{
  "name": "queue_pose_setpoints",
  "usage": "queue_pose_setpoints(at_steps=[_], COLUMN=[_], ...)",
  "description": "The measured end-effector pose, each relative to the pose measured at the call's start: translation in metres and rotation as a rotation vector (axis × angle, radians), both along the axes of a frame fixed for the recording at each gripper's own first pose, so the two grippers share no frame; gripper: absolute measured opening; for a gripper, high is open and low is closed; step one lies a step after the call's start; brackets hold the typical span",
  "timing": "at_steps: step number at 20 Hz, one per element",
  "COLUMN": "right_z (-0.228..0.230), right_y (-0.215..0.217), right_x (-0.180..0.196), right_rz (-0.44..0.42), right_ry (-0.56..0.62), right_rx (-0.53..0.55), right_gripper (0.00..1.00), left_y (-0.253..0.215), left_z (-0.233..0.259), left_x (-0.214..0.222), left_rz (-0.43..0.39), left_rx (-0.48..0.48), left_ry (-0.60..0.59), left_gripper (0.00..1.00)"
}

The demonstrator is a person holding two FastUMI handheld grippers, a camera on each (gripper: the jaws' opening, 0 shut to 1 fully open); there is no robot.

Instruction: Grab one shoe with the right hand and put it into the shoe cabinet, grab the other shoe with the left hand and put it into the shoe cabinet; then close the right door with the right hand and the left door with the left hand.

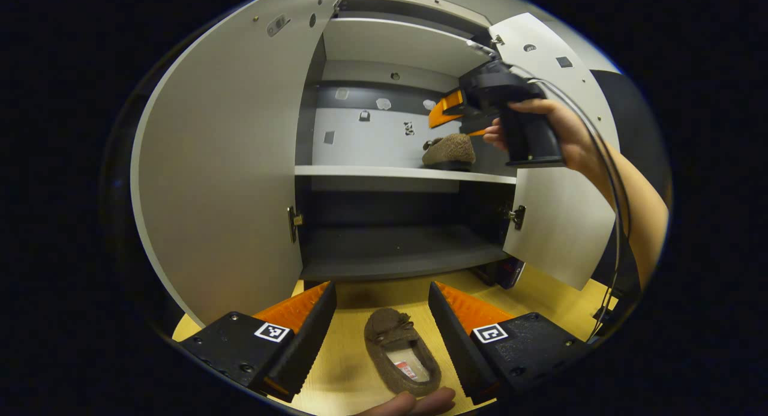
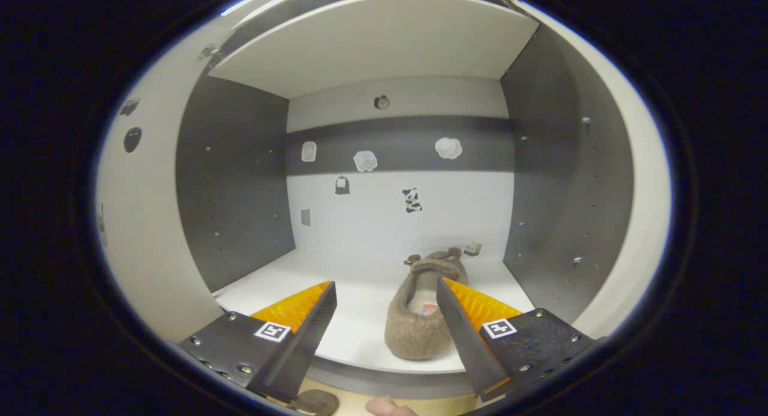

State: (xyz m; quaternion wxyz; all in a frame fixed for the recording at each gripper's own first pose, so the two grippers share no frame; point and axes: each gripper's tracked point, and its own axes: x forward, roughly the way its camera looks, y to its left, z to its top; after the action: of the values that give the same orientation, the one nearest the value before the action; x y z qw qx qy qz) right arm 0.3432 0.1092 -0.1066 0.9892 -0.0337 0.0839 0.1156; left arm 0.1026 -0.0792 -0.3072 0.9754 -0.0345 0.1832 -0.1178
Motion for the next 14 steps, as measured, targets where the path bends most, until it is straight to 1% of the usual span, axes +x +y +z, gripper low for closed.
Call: queue_pose_setpoints(at_steps=[1, 2, 4, 5, 6, 9, 10, 12, 14], right_z=[0.005, 0.008, 0.012, 0.016, 0.020, 0.020, 0.018, 0.008, -0.006], right_y=[-0.005, -0.009, -0.012, -0.016, -0.020, -0.042, -0.051, -0.061, -0.075], right_x=[-0.015, -0.031, -0.066, -0.084, -0.102, -0.151, -0.165, -0.191, -0.206], right_rz=[-0.013, -0.030, -0.040, -0.043, -0.058, -0.110, -0.137, -0.154, -0.191], right_ry=[-0.040, -0.061, -0.097, -0.126, -0.156, -0.225, -0.242, -0.255, -0.257], right_rx=[-0.005, -0.003, 0.025, 0.030, 0.034, 0.011, 0.013, 0.026, 0.042], right_gripper=[1.00, 1.00, 0.99, 1.00, 0.98, 1.00, 1.00, 1.00, 0.99], left_y=[0.000, 0.001, 0.002, 0.003, 0.003, -0.002, -0.004, -0.010, -0.011], left_z=[-0.007, -0.013, -0.024, -0.033, -0.040, -0.064, -0.072, -0.093, -0.111], left_x=[-0.001, -0.003, -0.004, -0.007, -0.009, -0.017, -0.020, -0.025, -0.027], left_rz=[0.005, 0.008, 0.014, 0.017, 0.019, 0.005, -0.004, -0.018, -0.020], left_rx=[0.000, 0.004, 0.024, 0.036, 0.042, 0.055, 0.057, 0.054, 0.050], left_ry=[0.019, 0.033, 0.052, 0.071, 0.094, 0.164, 0.185, 0.253, 0.324], left_gripper=[0.92, 0.95, 0.96, 0.95, 0.95, 0.95, 0.96, 0.95, 0.96])
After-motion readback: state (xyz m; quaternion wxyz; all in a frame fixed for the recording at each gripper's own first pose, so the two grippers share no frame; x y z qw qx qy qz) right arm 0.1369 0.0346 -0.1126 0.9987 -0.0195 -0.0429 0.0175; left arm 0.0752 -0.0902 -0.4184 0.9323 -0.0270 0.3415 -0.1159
